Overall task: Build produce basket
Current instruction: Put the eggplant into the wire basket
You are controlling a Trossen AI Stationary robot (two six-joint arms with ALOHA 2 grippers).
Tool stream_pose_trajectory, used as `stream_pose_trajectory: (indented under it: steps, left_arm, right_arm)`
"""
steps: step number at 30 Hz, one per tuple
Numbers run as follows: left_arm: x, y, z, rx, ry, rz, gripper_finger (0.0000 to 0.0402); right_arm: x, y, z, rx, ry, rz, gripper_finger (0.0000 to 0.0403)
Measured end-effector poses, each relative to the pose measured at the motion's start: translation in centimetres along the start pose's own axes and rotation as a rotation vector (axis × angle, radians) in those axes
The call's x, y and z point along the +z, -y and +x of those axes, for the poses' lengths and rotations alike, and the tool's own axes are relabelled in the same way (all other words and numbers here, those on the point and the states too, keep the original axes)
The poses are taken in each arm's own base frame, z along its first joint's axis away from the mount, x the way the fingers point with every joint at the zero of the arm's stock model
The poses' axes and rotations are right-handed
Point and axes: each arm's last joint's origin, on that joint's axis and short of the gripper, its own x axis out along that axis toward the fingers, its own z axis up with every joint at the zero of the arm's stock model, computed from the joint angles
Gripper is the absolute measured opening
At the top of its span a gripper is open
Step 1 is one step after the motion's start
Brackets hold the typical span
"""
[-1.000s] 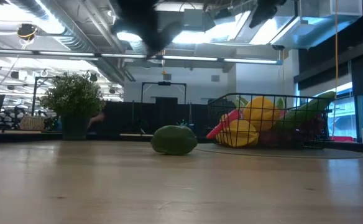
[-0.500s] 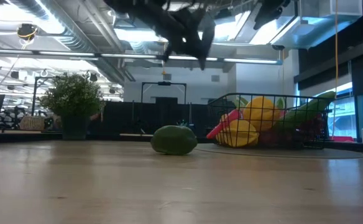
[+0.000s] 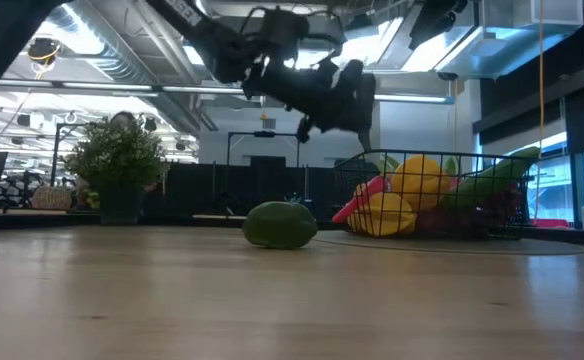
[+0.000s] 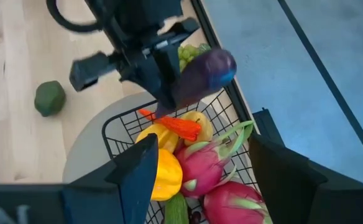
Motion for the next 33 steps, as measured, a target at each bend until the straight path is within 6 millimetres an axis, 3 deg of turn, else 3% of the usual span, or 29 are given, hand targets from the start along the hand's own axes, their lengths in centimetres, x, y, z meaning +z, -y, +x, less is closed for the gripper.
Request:
stream_pose_trajectory:
  steps: [6, 10, 16, 23, 33]
  left_arm:
    - [-2.7, -1.0, 1.4, 0.027, -0.060, -0.023, 0.0028]
    - [-3.5, -1.2, 1.7, 0.037, -0.082, -0.050, 0.0028]
    - [-3.4, -1.8, 1.7, 0.044, -0.086, -0.062, 0.0033]
    - [-3.2, -2.4, 1.7, 0.066, -0.084, -0.159, 0.0086]
    - [-3.3, -2.0, 1.7, 0.050, -0.086, -0.167, 0.0094]
  right_arm:
    - [0.0, 0.0, 0.0, 0.000, 0.000, 0.000, 0.0240]
    - [0.0, 0.0, 0.0, 0.000, 0.000, 0.000, 0.0240]
    - [0.0, 0.0, 0.0, 0.000, 0.000, -0.001, 0.0240]
    - [0.0, 0.0, 0.0, 0.000, -0.001, -0.002, 0.0240]
    - [0.0, 0.0, 0.0, 0.001, -0.002, -0.002, 0.0240]
